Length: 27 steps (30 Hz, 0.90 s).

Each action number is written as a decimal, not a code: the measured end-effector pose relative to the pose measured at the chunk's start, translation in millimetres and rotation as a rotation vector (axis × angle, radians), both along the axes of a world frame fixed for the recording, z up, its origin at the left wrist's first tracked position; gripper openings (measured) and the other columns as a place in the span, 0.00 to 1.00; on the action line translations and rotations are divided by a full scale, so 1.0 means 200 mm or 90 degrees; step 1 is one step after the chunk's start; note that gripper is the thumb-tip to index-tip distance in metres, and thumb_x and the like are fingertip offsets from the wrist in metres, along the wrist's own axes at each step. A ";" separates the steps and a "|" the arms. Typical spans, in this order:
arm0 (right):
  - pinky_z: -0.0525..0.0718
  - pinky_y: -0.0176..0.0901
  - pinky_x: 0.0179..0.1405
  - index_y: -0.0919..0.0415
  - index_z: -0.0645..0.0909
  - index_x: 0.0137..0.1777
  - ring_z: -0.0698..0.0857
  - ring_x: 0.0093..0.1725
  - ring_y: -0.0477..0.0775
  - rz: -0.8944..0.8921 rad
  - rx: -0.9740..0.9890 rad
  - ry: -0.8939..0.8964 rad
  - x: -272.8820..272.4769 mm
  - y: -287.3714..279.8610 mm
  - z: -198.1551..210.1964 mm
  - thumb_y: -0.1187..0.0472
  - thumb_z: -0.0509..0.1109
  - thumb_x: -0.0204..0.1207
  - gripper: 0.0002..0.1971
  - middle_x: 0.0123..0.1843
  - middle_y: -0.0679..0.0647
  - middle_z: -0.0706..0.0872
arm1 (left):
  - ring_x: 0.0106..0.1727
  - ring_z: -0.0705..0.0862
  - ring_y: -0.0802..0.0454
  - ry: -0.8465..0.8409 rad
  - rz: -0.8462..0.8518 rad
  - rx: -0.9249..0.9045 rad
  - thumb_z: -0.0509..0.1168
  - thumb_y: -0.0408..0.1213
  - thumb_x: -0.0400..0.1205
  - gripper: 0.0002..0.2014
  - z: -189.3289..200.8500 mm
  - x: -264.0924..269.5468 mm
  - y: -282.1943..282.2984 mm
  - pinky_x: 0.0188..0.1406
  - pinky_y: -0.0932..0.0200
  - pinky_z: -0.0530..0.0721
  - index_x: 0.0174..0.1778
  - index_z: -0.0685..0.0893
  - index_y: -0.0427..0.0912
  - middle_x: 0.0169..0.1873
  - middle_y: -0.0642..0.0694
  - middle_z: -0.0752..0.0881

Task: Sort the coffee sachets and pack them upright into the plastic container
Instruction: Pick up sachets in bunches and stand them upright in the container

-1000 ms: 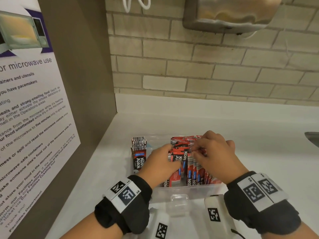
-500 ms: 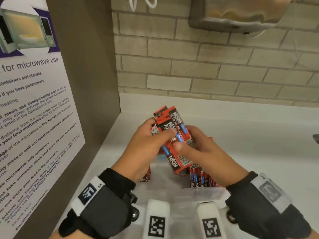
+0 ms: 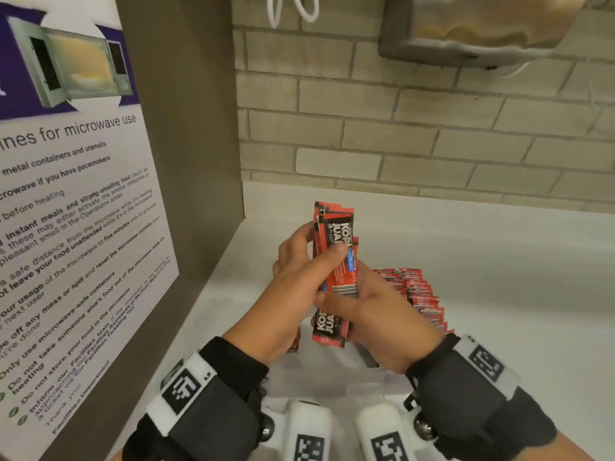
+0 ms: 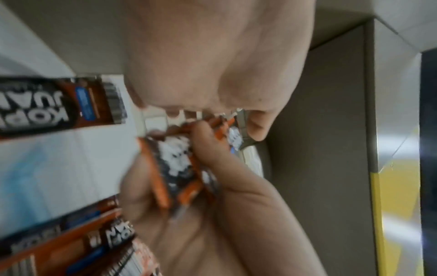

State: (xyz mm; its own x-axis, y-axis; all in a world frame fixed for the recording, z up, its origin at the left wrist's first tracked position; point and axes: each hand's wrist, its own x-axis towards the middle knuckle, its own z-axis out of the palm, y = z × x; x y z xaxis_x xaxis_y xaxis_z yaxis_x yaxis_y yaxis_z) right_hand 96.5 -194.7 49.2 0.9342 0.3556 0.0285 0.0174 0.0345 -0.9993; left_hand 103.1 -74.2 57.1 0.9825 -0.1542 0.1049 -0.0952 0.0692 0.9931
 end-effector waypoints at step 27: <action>0.81 0.36 0.36 0.54 0.80 0.52 0.81 0.39 0.46 0.161 0.004 -0.039 0.00 0.10 0.09 0.62 0.68 0.72 0.10 0.39 0.49 0.83 | 0.51 0.88 0.55 -0.043 -0.084 -0.108 0.71 0.46 0.71 0.18 0.02 -0.06 0.15 0.39 0.57 0.83 0.58 0.86 0.54 0.54 0.51 0.90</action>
